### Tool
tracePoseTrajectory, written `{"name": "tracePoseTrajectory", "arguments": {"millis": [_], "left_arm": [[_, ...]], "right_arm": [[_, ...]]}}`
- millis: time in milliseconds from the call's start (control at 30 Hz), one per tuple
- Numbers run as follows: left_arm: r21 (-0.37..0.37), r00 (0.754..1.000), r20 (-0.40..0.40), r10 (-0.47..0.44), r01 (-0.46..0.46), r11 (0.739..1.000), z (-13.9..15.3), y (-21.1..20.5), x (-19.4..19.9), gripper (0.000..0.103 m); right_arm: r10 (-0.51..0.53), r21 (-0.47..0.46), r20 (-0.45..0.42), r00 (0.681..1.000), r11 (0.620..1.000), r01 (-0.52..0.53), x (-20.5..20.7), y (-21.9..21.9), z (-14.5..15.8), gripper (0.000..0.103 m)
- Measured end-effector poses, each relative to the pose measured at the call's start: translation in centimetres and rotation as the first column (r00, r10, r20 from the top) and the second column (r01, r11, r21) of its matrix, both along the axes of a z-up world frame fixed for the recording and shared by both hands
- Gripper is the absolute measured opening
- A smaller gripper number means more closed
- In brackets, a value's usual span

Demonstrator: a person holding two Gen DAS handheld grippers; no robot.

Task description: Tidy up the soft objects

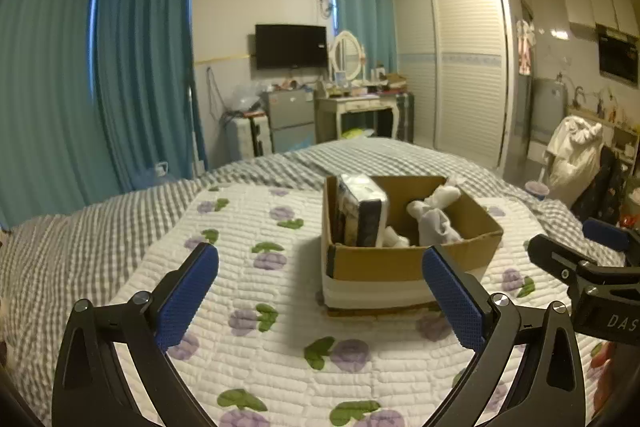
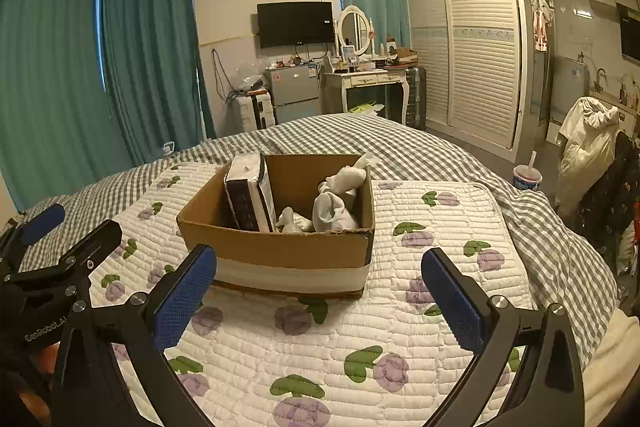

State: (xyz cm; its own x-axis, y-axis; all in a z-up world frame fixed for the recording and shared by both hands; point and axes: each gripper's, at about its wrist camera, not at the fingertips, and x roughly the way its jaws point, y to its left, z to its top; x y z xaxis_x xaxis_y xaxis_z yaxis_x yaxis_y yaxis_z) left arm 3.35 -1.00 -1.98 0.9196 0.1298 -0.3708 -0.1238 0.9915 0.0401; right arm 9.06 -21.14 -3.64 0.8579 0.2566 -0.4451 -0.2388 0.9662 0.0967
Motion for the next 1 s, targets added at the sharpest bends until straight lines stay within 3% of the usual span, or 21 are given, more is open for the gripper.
{"name": "tracePoseTrajectory", "arguments": {"millis": [1000], "left_arm": [[-0.032,1.0,-0.006,0.01,-0.01,0.999,0.07,0.89,-0.65,0.103]], "right_arm": [[-0.006,-0.012,0.01,1.0,1.0,0.006,-0.6,0.54,0.69,0.103]]}}
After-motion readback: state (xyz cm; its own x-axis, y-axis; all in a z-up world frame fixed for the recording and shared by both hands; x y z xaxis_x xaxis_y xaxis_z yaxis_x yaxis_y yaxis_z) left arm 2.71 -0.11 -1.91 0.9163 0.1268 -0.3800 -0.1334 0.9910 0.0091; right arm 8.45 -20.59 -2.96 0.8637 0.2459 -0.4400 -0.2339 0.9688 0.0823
